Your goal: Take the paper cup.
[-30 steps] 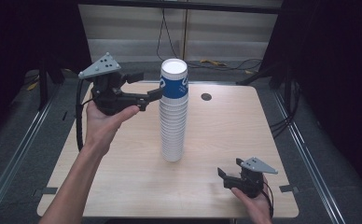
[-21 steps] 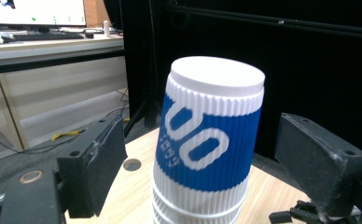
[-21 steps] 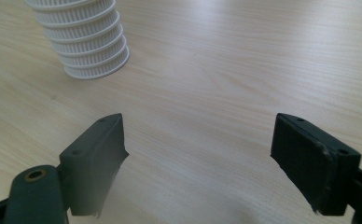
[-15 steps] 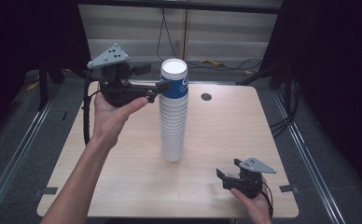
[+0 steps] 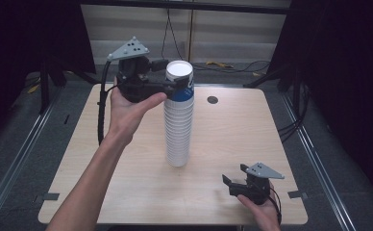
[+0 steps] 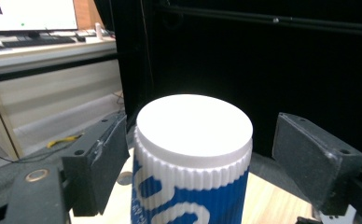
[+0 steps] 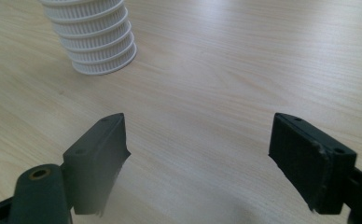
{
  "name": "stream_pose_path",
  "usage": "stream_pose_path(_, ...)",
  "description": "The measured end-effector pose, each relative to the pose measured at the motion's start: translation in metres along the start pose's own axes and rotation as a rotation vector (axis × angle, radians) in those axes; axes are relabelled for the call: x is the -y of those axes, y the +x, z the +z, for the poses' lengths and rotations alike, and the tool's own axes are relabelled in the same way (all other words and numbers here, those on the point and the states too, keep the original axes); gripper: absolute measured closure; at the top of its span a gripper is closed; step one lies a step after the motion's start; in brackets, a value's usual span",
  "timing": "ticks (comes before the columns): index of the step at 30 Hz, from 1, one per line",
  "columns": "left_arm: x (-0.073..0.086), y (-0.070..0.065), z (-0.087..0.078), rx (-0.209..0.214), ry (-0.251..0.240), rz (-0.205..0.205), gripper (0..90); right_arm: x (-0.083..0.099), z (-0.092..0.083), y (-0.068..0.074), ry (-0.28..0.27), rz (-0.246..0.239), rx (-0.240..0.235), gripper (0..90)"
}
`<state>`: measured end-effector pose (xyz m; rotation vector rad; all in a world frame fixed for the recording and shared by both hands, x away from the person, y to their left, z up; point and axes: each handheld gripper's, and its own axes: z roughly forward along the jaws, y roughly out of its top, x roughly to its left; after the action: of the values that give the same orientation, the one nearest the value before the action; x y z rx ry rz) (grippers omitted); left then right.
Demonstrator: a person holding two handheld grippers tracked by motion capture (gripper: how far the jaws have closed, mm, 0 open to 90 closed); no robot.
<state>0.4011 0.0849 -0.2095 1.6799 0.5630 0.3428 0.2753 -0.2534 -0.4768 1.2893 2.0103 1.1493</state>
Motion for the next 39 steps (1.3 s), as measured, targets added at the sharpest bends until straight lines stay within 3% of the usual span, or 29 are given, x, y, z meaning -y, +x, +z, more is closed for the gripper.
stream_pose_path(8, -0.004, 0.0, 0.008, -0.005, 0.002, -0.014, 18.1, 0.001, -0.001, -0.001, 0.001, 0.001, -0.001, 19.0)
stream_pose_path(19, 0.0, 0.003, 0.014, -0.002, 0.059, -0.001, 19.0, 0.001, 0.0, -0.001, 0.004, 0.004, -0.001, 19.0)
stream_pose_path(29, 0.001, 0.006, 0.018, 0.003, 0.081, -0.013, 26.3, 0.001, -0.001, -0.002, 0.004, 0.009, -0.001, 19.0)
stream_pose_path(33, 0.0, 0.004, 0.018, -0.01, 0.094, 0.015, 27.0, 0.001, -0.001, -0.003, 0.004, 0.008, -0.001, 19.1)
stream_pose_path(39, -0.003, 0.002, 0.019, -0.019, 0.107, 0.024, 27.5, 0.001, -0.001, -0.002, 0.004, 0.007, -0.001, 19.1)
